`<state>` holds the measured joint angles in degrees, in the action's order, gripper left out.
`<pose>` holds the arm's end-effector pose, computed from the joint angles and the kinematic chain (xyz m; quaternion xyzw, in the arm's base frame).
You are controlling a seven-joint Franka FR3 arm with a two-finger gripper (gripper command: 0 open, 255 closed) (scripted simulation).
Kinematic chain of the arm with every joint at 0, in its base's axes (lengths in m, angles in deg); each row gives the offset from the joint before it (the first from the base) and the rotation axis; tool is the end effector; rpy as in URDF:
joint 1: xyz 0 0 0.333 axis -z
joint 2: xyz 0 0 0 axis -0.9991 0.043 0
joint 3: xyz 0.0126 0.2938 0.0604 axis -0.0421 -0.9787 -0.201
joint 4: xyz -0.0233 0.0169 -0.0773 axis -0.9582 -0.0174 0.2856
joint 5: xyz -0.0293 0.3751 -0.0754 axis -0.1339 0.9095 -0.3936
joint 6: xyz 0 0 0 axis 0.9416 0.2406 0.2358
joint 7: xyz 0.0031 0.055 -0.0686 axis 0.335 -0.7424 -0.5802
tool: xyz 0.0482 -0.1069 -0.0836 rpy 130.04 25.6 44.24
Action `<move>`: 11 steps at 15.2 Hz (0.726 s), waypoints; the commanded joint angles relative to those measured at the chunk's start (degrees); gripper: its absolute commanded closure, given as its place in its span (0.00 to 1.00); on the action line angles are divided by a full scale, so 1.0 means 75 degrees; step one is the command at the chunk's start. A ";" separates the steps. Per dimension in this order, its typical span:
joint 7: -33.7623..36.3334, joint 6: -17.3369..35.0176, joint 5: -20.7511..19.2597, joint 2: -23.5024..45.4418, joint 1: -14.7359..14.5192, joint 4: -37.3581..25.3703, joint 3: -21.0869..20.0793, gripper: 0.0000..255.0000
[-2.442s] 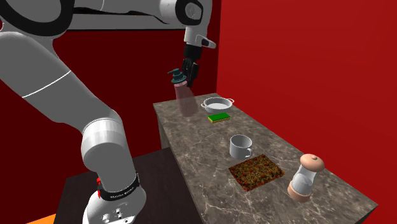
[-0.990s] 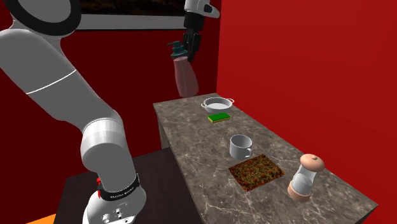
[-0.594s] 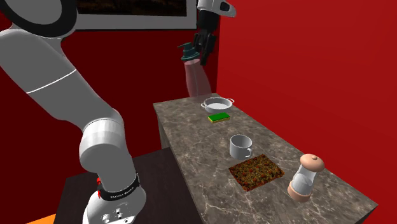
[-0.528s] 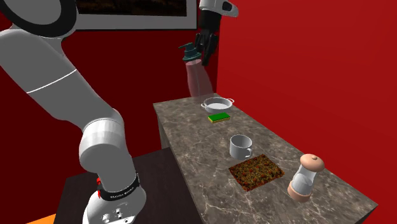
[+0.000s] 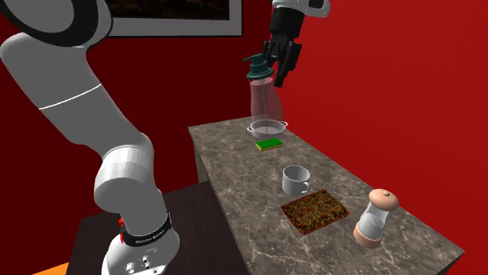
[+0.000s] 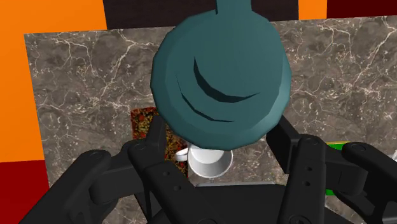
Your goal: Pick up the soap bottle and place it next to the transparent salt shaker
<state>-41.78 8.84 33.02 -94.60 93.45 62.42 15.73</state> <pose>0.4079 -0.0319 0.6142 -0.9927 0.0357 0.1149 0.0029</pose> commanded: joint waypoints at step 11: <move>-0.2350 0.0015 -0.0665 0.1611 0.0857 -0.1691 0.1340 1.00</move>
<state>-57.56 9.07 28.31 -84.06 99.16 51.52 24.82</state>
